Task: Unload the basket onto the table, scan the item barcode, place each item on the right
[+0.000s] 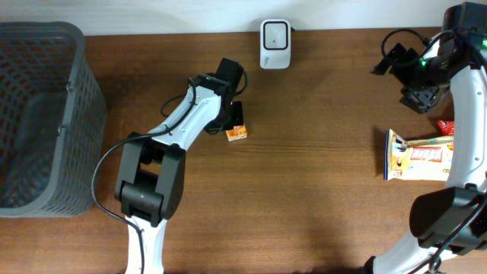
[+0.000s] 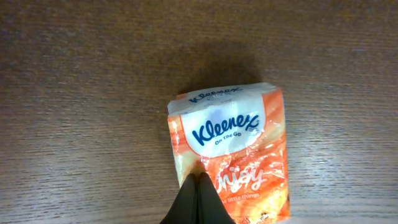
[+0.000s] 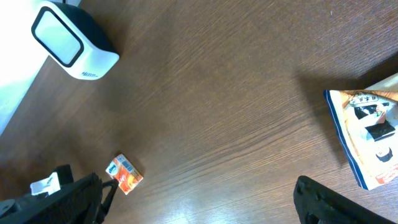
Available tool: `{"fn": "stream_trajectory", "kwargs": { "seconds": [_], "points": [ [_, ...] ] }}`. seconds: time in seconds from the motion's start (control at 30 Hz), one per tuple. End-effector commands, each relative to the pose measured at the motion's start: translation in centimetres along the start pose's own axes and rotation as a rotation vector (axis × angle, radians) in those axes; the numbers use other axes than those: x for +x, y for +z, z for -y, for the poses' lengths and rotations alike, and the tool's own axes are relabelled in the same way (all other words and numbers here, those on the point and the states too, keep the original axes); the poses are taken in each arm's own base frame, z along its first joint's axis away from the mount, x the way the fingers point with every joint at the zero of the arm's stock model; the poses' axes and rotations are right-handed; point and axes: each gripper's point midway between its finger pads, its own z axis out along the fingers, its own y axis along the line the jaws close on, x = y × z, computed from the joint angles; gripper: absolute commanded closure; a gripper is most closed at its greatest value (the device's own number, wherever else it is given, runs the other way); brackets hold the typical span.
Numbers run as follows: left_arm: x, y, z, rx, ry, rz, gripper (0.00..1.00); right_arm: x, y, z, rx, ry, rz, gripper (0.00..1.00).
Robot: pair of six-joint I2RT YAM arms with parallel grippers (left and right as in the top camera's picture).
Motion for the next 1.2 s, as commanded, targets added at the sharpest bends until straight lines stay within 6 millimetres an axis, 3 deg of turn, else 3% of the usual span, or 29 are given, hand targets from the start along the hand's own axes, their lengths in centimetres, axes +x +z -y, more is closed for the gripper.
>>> {"fn": "stream_trajectory", "kwargs": {
  "seconds": [0.0, 0.27, 0.53, 0.93, 1.07, 1.17],
  "points": [
    [0.8, 1.2, -0.8, -0.02, 0.007, -0.02, 1.0, 0.1, -0.4, -0.5, -0.013, -0.011, 0.003, 0.02],
    [1.7, 2.6, -1.9, -0.059, 0.007, -0.024, 1.0, 0.1, -0.4, -0.5, -0.013, -0.011, 0.003, 0.02],
    [1.2, 2.6, -3.5, -0.151, 0.003, 0.009, 1.0, 0.1, -0.4, -0.5, -0.013, -0.011, 0.003, 0.01],
    [1.3, 2.7, -3.8, -0.161, 0.004, 0.008, 1.0, 0.1, -0.4, -0.5, -0.012, -0.011, 0.003, 0.02],
    [0.6, 0.9, -3.1, -0.14, 0.0, 0.005, 1.0, 0.1, -0.4, -0.5, -0.013, -0.011, 0.003, 0.02],
    [-0.7, -2.3, -0.8, -0.037, 0.005, 0.017, 1.0, 0.1, -0.4, -0.5, -0.012, -0.011, 0.003, 0.02]
  ]
}}
